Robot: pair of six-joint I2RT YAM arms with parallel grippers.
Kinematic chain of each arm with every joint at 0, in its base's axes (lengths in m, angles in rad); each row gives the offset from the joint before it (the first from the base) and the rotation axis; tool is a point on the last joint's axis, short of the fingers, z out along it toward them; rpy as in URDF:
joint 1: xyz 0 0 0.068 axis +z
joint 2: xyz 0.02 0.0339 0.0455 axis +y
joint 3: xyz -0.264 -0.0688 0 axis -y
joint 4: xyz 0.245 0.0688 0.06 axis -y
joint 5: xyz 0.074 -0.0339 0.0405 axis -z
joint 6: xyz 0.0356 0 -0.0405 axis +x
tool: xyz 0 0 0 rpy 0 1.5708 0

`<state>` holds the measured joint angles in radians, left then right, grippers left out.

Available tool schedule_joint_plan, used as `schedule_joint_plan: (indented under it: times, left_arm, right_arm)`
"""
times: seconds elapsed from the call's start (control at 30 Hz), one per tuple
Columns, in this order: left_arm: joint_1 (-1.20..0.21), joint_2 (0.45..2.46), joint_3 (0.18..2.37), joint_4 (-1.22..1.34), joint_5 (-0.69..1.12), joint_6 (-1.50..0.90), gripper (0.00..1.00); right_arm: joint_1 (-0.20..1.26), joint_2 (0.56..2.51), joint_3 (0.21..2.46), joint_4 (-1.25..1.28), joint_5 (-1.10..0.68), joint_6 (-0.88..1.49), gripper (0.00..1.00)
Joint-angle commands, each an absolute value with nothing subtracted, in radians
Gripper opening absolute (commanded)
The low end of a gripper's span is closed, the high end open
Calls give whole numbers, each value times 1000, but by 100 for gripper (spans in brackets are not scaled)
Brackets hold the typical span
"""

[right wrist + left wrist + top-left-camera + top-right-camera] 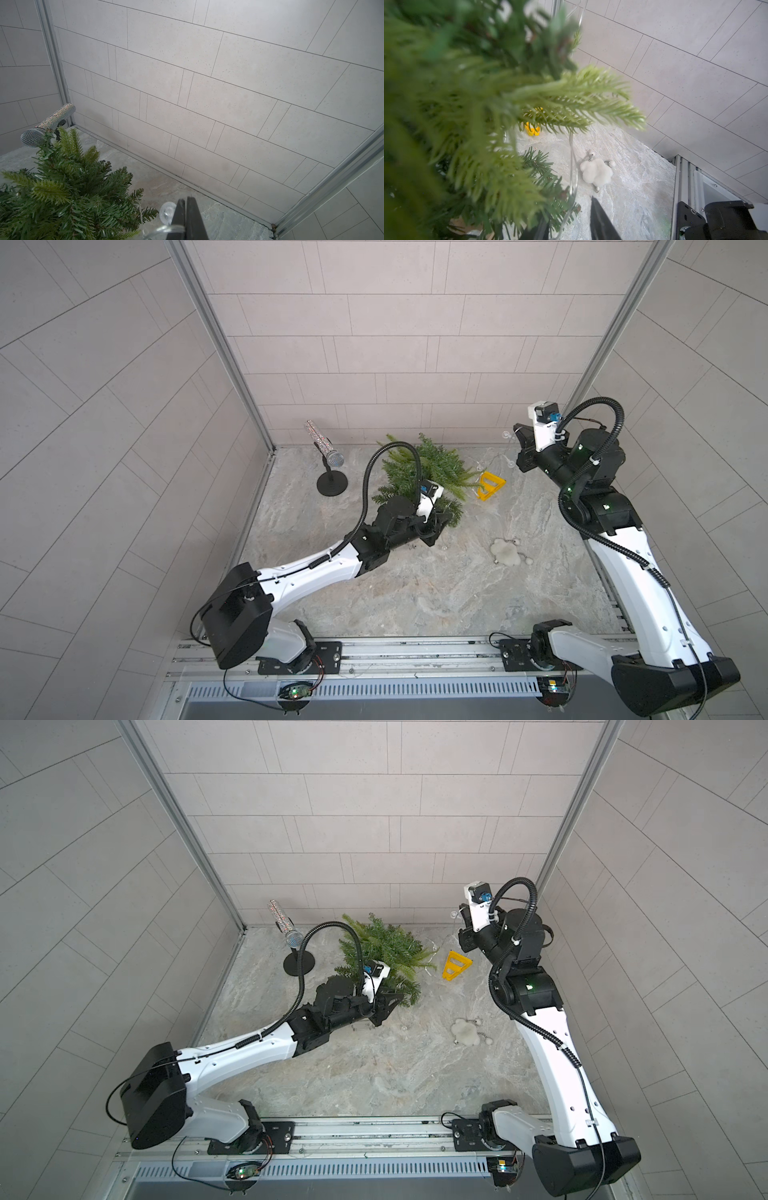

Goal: Remove string lights from the small christmas tree
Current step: Remove the light string from the Christmas tree.

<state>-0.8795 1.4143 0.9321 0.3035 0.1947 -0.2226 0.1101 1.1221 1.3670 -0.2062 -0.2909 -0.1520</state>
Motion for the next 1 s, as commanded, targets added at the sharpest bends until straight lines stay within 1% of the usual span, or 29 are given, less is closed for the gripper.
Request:
schedule_joint_plan:
  times: [0.0,0.1,0.27,0.4,0.53,0.63,0.97]
  left_arm:
    - [-885,1407,906,323,181,-228,36]
    - [-887,1401,899,327,181,-235,32]
    - [-891,1387,893,331,170,-236,17]
    - [-891,1377,894,328,164,-234,8]
    - [-894,1351,886,317,160,-236,2]
    - [-901,1325,885,293,166,-232,0]
    - [-929,1256,920,200,170,-225,0]
  right_arm:
    - [107,1114,1358,-178,-306,-141,0]
    - [107,1115,1358,-175,-308,-138,0]
    - [106,1113,1358,-175,-309,-137,0]
    - [107,1114,1355,-173,-310,-137,0]
    - [106,1114,1356,-173,-312,-133,0]
    - [107,1114,1356,-173,-315,-133,0]
    - [107,1121,1358,-171,-319,-130,0]
